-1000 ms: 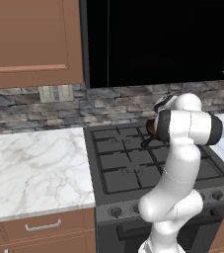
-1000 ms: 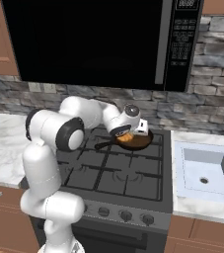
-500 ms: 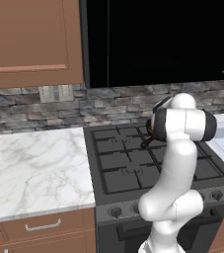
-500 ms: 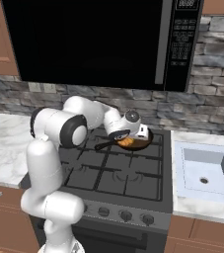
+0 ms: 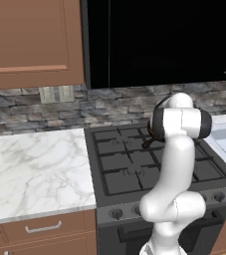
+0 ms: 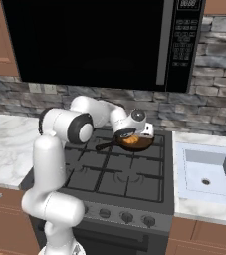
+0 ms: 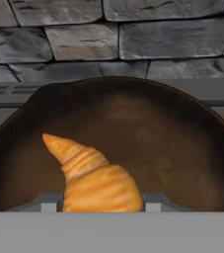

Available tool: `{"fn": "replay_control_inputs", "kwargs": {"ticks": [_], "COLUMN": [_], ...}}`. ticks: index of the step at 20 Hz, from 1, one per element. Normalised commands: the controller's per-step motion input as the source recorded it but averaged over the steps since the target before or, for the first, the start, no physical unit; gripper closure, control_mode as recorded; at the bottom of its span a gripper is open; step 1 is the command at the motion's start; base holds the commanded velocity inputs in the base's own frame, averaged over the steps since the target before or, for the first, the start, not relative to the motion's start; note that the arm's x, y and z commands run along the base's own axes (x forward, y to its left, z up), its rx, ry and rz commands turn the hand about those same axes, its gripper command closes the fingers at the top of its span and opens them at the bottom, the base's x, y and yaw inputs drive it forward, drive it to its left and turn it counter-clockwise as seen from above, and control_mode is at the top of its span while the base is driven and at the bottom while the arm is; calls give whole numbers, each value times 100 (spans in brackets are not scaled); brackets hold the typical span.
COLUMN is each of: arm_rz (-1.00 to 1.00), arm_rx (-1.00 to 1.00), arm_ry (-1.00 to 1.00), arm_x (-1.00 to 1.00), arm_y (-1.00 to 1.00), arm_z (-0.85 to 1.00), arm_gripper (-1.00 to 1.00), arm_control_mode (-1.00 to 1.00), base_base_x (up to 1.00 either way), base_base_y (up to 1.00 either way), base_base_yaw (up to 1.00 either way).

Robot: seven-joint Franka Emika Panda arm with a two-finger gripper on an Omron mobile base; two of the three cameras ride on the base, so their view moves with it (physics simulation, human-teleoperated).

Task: Pick the croissant and place it on the pan. Then turn on the stove to warm the croissant.

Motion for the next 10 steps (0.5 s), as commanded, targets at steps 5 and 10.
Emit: {"fn": "replay_control_inputs", "kwargs": {"ticks": [5, 10], "arm_rz": [0, 0], "arm_rx": [0, 0], "arm_ry": [0, -1], "arm_x": [19, 14], "arm_y": [-10, 0], "arm_z": [-9, -36], "arm_gripper": [100, 100], "arm_control_mode": [-100, -100], "base_base_x": [0, 0], "base_base_y": [0, 0], "base_base_yaw": [0, 0]}}
